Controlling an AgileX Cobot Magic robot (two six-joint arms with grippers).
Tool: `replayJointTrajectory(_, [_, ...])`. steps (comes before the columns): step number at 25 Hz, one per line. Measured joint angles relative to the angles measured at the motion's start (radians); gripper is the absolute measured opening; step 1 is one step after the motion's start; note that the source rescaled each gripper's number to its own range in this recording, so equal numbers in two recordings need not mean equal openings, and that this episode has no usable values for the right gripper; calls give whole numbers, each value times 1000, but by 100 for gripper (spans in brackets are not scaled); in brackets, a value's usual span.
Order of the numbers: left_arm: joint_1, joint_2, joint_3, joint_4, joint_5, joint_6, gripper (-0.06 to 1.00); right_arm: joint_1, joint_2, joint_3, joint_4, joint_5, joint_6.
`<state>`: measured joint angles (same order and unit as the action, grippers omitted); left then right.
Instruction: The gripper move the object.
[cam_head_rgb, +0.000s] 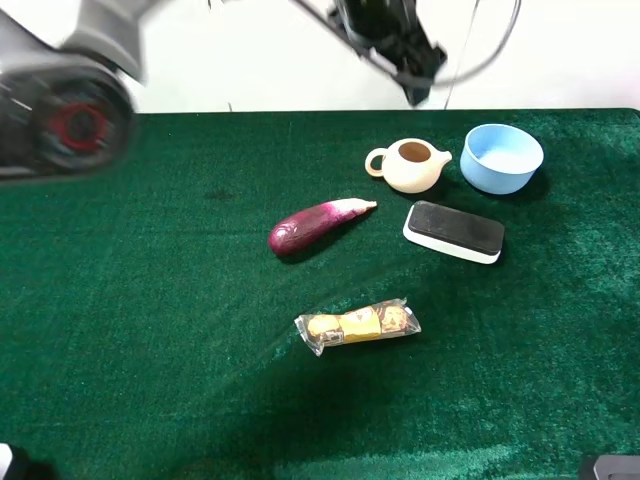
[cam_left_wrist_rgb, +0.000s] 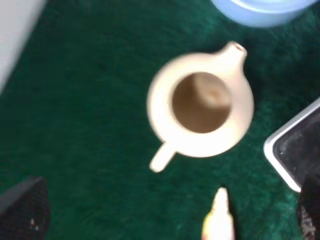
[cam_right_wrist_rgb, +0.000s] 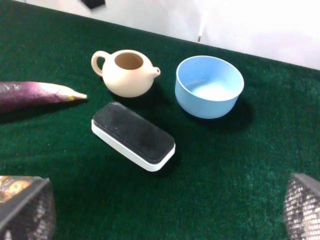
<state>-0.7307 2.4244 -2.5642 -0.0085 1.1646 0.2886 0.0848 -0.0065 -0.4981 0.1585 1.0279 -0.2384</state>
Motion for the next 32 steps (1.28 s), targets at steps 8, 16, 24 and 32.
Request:
replayJointTrajectory(8, [6, -375, 451, 42, -1, -35, 100, 0, 0, 0, 0, 0, 0])
replayJointTrajectory(16, [8, -840, 999, 120, -1, -123, 100, 0, 0, 0, 0, 0, 0])
replayJointTrajectory(24, [8, -1326, 1408, 134, -1, -258, 100, 0, 0, 0, 0, 1, 0])
replayJointTrajectory(32, [8, -1755, 1749, 115, 1, -289, 100, 0, 0, 0, 0, 1, 0])
